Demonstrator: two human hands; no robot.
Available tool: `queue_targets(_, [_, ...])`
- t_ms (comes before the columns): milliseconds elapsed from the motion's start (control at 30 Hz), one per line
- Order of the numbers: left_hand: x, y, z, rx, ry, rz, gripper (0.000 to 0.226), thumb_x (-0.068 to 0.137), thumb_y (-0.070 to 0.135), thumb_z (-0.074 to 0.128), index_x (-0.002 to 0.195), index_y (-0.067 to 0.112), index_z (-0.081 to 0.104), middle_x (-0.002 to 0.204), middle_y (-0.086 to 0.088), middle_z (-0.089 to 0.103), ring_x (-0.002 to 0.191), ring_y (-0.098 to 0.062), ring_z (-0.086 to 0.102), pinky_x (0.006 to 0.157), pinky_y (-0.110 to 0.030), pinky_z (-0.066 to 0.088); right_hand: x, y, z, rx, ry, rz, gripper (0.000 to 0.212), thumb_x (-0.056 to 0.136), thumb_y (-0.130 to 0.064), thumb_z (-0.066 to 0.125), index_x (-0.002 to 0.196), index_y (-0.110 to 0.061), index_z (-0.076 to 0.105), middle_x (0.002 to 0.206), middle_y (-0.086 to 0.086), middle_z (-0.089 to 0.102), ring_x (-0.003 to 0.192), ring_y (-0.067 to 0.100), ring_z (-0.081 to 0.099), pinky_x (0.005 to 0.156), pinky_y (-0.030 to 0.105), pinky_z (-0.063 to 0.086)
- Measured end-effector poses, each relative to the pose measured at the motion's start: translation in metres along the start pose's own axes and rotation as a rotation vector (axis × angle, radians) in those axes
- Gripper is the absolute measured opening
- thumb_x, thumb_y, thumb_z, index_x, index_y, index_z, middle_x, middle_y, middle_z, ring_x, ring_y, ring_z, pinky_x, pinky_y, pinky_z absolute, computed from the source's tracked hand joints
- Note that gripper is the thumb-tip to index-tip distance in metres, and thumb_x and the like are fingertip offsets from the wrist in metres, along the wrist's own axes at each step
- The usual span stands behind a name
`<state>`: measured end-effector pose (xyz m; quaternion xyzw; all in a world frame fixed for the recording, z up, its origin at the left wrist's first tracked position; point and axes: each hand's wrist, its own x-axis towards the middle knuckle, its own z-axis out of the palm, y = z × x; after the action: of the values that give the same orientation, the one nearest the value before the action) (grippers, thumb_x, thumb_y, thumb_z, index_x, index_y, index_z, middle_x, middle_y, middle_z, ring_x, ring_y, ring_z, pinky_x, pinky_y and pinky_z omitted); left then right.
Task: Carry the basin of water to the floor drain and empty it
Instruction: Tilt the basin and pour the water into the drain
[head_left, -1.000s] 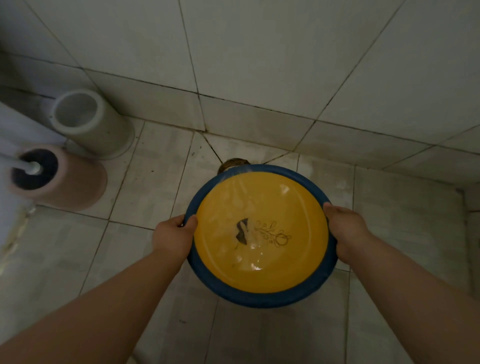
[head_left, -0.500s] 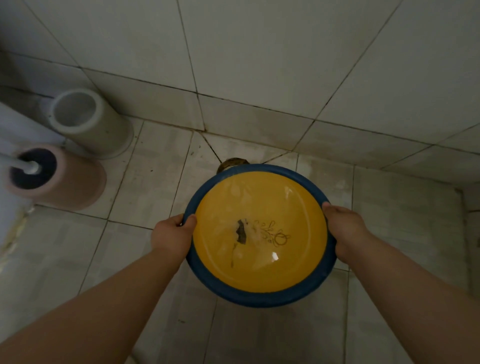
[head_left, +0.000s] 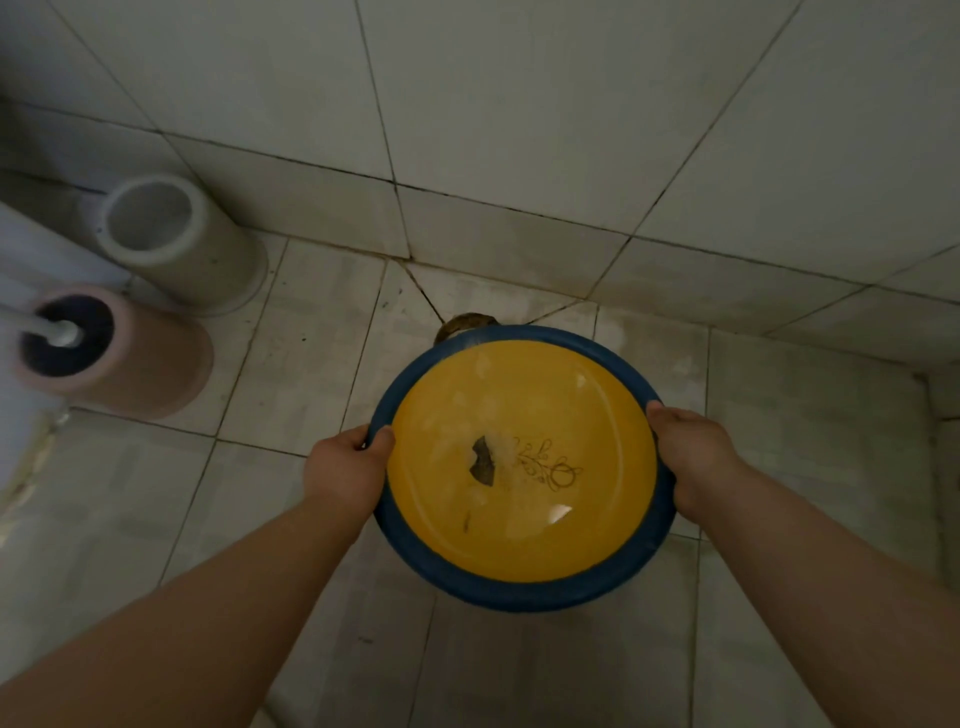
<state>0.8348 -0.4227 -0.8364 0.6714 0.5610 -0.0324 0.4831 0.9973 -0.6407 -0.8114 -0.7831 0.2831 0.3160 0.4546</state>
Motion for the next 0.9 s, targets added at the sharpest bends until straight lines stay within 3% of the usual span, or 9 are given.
queue_targets(100, [-0.0007, 0.0006, 0.0004, 0.007, 0.002, 0.000, 0.037, 0.090, 0.028, 0.052, 0.120, 0.008, 0.061, 0.107, -0.018, 0.068, 0.073, -0.017, 0.054, 0.073, -0.028, 0.045, -0.0002, -0.0001, 0.0001, 0.001, 0.005, 0.002, 0.043, 0.095, -0.034, 0.048, 0.129, -0.009, 0.052, 0.124, 0.016, 0.060, 0.092, 0.025, 0.054, 0.081, 0.034, 0.045])
queue_targets(267, [-0.0006, 0.0010, 0.0007, -0.010, 0.002, -0.010, 0.039, 0.090, 0.029, 0.052, 0.122, 0.008, 0.059, 0.108, -0.017, 0.068, 0.079, -0.018, 0.054, 0.073, -0.027, 0.045, -0.0013, -0.0011, 0.0003, 0.013, -0.005, 0.011, 0.042, 0.095, -0.033, 0.048, 0.128, -0.009, 0.053, 0.120, 0.015, 0.060, 0.092, 0.025, 0.054, 0.081, 0.035, 0.045])
queue_targets(400, [-0.0003, 0.0004, 0.0006, -0.033, 0.000, -0.014, 0.038, 0.090, 0.028, 0.052, 0.120, 0.007, 0.061, 0.084, -0.005, 0.068, 0.069, -0.014, 0.055, 0.065, -0.023, 0.046, -0.0014, -0.0015, 0.0004, 0.018, -0.005, 0.011, 0.041, 0.094, -0.033, 0.049, 0.127, -0.009, 0.054, 0.118, 0.015, 0.062, 0.093, 0.027, 0.056, 0.082, 0.036, 0.047])
queue_targets(500, [-0.0006, 0.0004, 0.0010, -0.031, 0.008, -0.012, 0.039, 0.090, 0.028, 0.052, 0.122, 0.007, 0.060, 0.106, -0.016, 0.068, 0.080, -0.019, 0.055, 0.073, -0.027, 0.045, -0.0018, -0.0012, 0.0004, 0.033, -0.003, 0.008, 0.040, 0.094, -0.033, 0.049, 0.126, -0.009, 0.055, 0.112, 0.015, 0.063, 0.091, 0.027, 0.057, 0.081, 0.036, 0.047])
queue_targets(633, [-0.0006, 0.0002, 0.0017, -0.045, 0.008, -0.016, 0.039, 0.090, 0.028, 0.053, 0.122, 0.006, 0.059, 0.111, -0.018, 0.067, 0.084, -0.022, 0.056, 0.076, -0.029, 0.047, -0.0023, -0.0025, 0.0011, 0.039, 0.016, -0.007, 0.040, 0.094, -0.031, 0.051, 0.126, -0.007, 0.055, 0.116, 0.016, 0.062, 0.091, 0.026, 0.057, 0.082, 0.035, 0.047])
queue_targets(833, [-0.0011, -0.0001, 0.0019, -0.086, 0.007, -0.045, 0.035, 0.090, 0.027, 0.054, 0.117, 0.006, 0.063, 0.092, -0.012, 0.066, 0.078, -0.021, 0.057, 0.073, -0.030, 0.047, -0.0028, -0.0035, 0.0015, 0.032, 0.035, -0.014, 0.039, 0.093, -0.031, 0.052, 0.123, -0.006, 0.057, 0.116, 0.016, 0.063, 0.090, 0.025, 0.057, 0.082, 0.035, 0.047])
queue_targets(900, [-0.0005, -0.0005, 0.0026, -0.091, 0.009, -0.050, 0.036, 0.089, 0.028, 0.054, 0.117, 0.007, 0.063, 0.095, -0.013, 0.068, 0.082, -0.023, 0.059, 0.077, -0.032, 0.050, -0.0027, -0.0038, 0.0019, 0.041, 0.036, -0.011, 0.039, 0.093, -0.031, 0.052, 0.123, -0.005, 0.057, 0.115, 0.015, 0.063, 0.090, 0.024, 0.056, 0.081, 0.033, 0.046])
